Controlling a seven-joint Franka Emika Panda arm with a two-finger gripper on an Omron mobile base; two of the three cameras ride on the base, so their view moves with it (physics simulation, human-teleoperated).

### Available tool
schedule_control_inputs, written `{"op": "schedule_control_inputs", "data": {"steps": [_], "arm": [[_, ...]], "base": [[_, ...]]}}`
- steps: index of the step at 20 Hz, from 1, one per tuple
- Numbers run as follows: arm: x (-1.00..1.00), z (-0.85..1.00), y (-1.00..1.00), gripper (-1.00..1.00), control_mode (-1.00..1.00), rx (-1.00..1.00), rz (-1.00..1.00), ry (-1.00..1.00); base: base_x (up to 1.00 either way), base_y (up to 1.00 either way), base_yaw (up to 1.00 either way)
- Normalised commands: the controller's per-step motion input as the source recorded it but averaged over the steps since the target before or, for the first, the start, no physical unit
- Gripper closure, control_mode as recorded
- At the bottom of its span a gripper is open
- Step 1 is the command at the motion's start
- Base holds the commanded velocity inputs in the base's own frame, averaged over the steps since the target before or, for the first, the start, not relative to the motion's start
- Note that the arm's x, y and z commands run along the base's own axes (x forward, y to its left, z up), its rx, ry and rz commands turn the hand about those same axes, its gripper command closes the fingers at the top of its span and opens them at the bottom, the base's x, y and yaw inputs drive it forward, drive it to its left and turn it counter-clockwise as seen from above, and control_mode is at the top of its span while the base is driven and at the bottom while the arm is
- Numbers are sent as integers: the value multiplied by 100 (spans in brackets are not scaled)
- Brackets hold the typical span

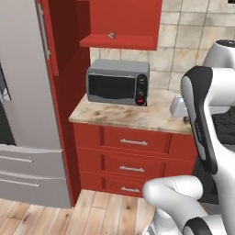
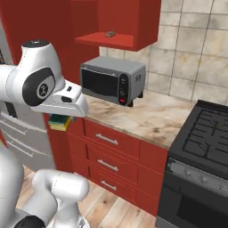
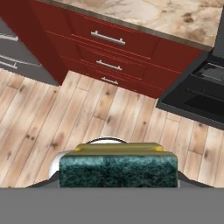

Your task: Pick up the bar soap and sponge from the sink, and place them back in the cabinet, and close the cabinet door.

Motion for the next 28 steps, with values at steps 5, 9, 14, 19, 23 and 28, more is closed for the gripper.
{"op": "schedule_control_inputs", "data": {"steps": [5,9,14,19,23,28], "arm": [[0,0,0,100,100,0,0,0],[0,0,0,100,100,0,0,0],[0,0,0,100,100,0,0,0],[0,0,0,100,100,0,0,0],[0,0,0,100,100,0,0,0],[0,0,0,100,100,0,0,0]], "base": [[58,0,-11],[53,4,-6],[52,18,-1],[70,22,0],[75,33,0],[25,39,0]]}}
